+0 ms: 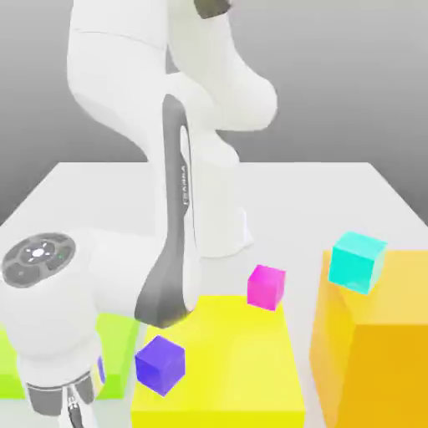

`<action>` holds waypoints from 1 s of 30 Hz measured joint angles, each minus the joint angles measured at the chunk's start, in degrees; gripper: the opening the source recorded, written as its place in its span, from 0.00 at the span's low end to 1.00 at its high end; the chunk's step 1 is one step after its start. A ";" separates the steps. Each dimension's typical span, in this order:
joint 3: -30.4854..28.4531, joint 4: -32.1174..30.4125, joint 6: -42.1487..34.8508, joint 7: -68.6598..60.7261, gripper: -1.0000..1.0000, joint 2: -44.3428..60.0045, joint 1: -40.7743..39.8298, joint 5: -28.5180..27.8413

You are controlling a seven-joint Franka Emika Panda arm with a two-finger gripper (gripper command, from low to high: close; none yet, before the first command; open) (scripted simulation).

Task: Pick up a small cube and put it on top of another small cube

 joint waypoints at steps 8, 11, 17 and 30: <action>7.42 -3.03 -6.12 -12.12 0.00 -8.23 -3.31 7.90; 11.86 -4.80 -7.60 -18.52 0.00 -11.38 -3.51 11.72; 14.49 -13.91 -9.54 -20.20 0.00 -22.03 -0.46 7.58; 16.66 -34.73 -14.74 -30.92 0.00 -49.12 9.32 10.33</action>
